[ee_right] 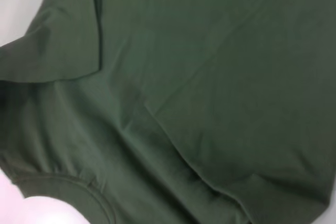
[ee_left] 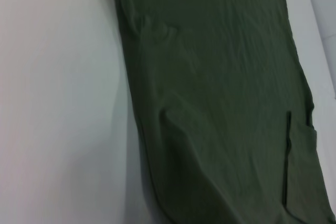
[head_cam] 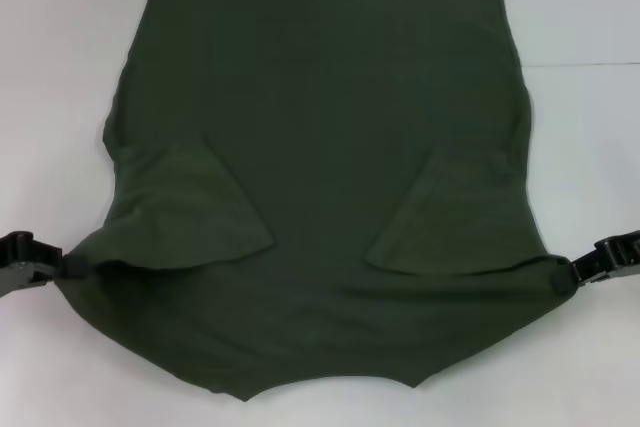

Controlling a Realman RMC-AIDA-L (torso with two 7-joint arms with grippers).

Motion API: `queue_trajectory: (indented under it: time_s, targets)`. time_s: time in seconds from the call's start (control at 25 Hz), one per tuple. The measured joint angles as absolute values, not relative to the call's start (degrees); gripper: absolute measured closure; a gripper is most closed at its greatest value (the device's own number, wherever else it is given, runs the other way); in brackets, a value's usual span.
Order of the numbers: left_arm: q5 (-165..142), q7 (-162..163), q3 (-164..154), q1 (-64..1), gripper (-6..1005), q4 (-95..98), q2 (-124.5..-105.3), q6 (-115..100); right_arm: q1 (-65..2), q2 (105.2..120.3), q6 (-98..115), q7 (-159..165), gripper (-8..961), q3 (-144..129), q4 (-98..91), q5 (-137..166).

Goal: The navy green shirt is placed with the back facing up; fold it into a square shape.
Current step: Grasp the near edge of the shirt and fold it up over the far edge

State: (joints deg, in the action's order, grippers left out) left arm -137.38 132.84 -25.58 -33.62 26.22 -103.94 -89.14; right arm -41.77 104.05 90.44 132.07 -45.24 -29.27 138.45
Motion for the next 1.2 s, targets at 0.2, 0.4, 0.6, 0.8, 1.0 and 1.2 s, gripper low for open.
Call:
queue_trajectory:
  time_s: [0.2, 0.4, 0.6, 0.8, 1.0, 1.2]
  targets:
    - [-137.38, 131.97, -24.74, -33.4, 994, 26.85, -103.14, -92.45, -41.72, 103.87, 92.47, 131.04, 874, -45.11, -31.04, 138.42]
    - [-137.38, 129.77, -24.11, -33.38, 994, 27.0, -102.46, -96.96, -41.22, 103.48, 95.57, 127.84, 873, -42.41, -31.3, 138.51]
    - [-137.84, 128.08, -24.52, -33.46, 995, 27.23, -101.95, -100.74, -40.04, 103.25, 97.26, 125.83, 873, -41.3, -31.9, 138.52]
    - [-138.01, 127.32, -24.88, -33.22, 995, 28.65, -101.59, -105.43, -37.91, 102.76, 101.07, 121.57, 872, -38.74, -32.07, 138.52]
    - [-138.69, 126.8, -25.46, -32.92, 995, 29.91, -101.08, -111.12, -35.8, 102.31, 106.23, 117.44, 871, -36.29, -33.13, 138.51]
    - [-139.1, 127.51, -22.96, -34.24, 994, 29.91, -100.25, -111.69, -36.46, 101.67, 106.38, 116.5, 871, -32.63, -33.41, 138.47]
